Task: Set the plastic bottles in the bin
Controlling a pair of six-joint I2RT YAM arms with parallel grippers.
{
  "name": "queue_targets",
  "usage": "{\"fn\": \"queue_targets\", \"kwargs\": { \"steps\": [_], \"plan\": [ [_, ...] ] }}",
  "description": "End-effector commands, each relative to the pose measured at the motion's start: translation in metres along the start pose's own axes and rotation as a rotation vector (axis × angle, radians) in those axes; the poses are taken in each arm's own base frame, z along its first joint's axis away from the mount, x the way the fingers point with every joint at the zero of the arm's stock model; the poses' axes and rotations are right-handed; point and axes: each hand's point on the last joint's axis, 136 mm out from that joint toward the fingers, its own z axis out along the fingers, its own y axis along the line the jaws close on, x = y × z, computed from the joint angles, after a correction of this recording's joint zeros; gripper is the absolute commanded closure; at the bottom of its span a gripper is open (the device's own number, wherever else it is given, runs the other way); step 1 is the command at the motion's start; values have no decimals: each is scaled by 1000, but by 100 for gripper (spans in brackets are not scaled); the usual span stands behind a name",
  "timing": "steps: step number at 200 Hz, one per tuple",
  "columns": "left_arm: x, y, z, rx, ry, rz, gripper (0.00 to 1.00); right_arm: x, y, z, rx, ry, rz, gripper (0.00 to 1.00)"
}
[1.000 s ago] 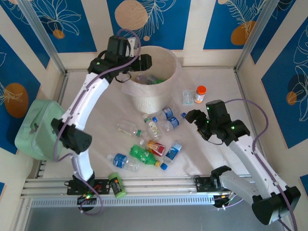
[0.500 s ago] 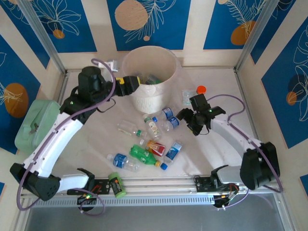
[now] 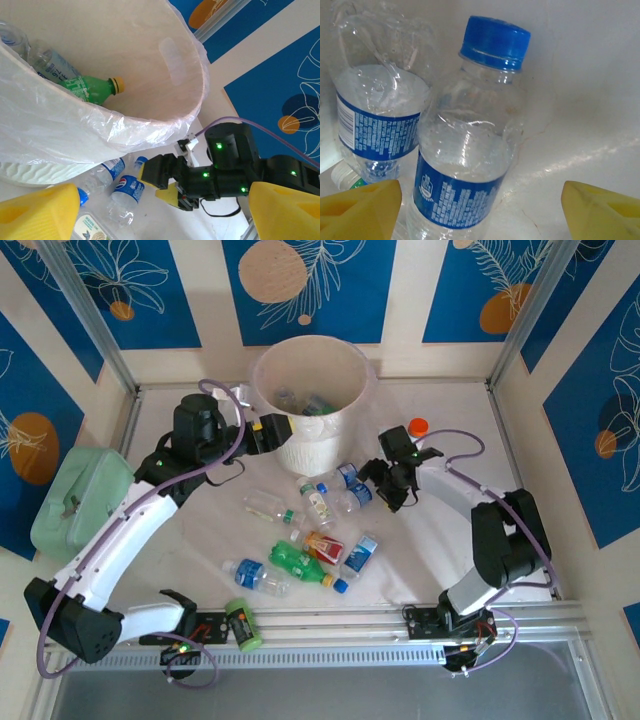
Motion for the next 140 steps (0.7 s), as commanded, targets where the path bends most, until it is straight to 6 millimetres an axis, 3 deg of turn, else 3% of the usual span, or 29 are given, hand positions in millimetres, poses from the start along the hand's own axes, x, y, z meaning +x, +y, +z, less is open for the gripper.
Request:
{"fn": "queue_targets", "kwargs": {
  "steps": [1, 102, 140],
  "plan": [
    [1, -4, 3, 33, 3, -4, 13, -3, 7, 1, 14, 5, 14, 16],
    [6, -1, 5, 31, 25, -2, 13, -3, -16, 35, 140, 60, 98, 20],
    [9, -1, 9, 40, 37, -27, 13, -4, -27, 44, 167, 57, 102, 26]
  ]
}}
